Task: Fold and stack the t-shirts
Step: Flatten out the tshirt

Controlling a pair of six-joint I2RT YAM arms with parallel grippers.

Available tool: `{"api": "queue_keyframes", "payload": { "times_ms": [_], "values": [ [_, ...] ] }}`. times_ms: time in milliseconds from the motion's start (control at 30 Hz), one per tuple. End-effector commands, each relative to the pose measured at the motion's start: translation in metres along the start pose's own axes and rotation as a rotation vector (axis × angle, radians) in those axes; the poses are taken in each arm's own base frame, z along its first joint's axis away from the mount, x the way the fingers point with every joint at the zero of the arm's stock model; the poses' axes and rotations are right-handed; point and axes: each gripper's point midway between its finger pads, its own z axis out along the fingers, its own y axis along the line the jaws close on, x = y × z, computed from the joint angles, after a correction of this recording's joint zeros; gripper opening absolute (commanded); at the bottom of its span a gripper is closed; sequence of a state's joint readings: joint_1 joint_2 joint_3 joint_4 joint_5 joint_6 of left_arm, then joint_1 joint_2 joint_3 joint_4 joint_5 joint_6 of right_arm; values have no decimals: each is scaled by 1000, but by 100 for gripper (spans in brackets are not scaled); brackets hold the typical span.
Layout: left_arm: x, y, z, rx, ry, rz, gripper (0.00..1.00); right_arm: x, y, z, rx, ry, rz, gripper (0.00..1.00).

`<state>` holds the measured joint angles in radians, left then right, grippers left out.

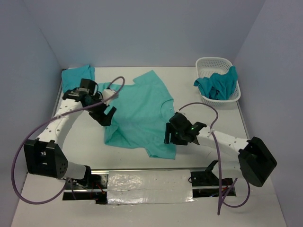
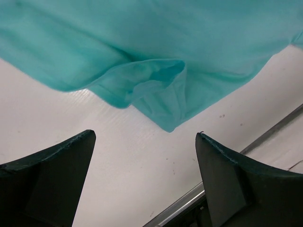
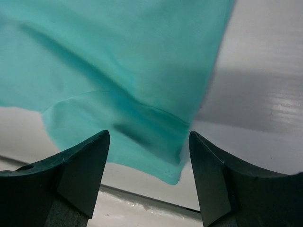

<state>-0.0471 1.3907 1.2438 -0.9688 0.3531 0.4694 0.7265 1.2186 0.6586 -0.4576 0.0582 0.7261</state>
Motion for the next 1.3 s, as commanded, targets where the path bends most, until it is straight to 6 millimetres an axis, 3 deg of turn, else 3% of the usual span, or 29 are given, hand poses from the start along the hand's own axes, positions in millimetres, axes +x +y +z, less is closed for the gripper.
{"api": "queue_keyframes", "payload": {
  "times_ms": [0,67,200,400,500,600,667,700,767,800,833,867,933,1000,1133,1233,1267],
  "values": [
    [-8,-11,21,-104,55,135,100,5,-7,15,60,16,111,75],
    [-5,-6,35,-161,84,183,99,6,-7,19,71,24,106,74],
    [-10,2,59,-227,72,193,99,27,-15,27,98,77,90,73],
    [-16,9,77,-307,51,189,99,50,-5,25,90,131,57,73],
    [-29,-6,80,-242,-4,192,99,50,-11,19,119,130,51,73],
    [-26,-18,85,-203,-1,216,99,44,-11,9,107,95,60,73],
    [-14,-18,94,-198,38,220,92,48,-14,13,116,108,54,73],
    [-8,-18,100,-190,61,216,79,52,-14,17,116,123,53,73],
    [2,-13,104,-220,99,215,60,68,-24,29,155,186,44,68],
    [5,-9,104,-232,114,220,39,73,-22,33,140,208,47,63],
    [7,-8,104,-240,122,222,25,79,-26,37,151,227,44,42],
    [9,-4,102,-258,133,220,13,83,-31,39,161,232,49,32],
    [10,-5,100,-248,132,211,0,78,-34,42,167,203,60,12],
    [11,-11,98,-217,127,207,0,71,-33,42,158,180,61,0],
    [-1,-16,85,-205,85,208,0,65,-25,39,119,162,57,0],
    [-23,-22,70,-181,26,227,1,60,-19,37,86,142,43,0],
    [-26,-26,67,-162,13,230,16,59,-19,36,86,139,44,0]
  ]
}}
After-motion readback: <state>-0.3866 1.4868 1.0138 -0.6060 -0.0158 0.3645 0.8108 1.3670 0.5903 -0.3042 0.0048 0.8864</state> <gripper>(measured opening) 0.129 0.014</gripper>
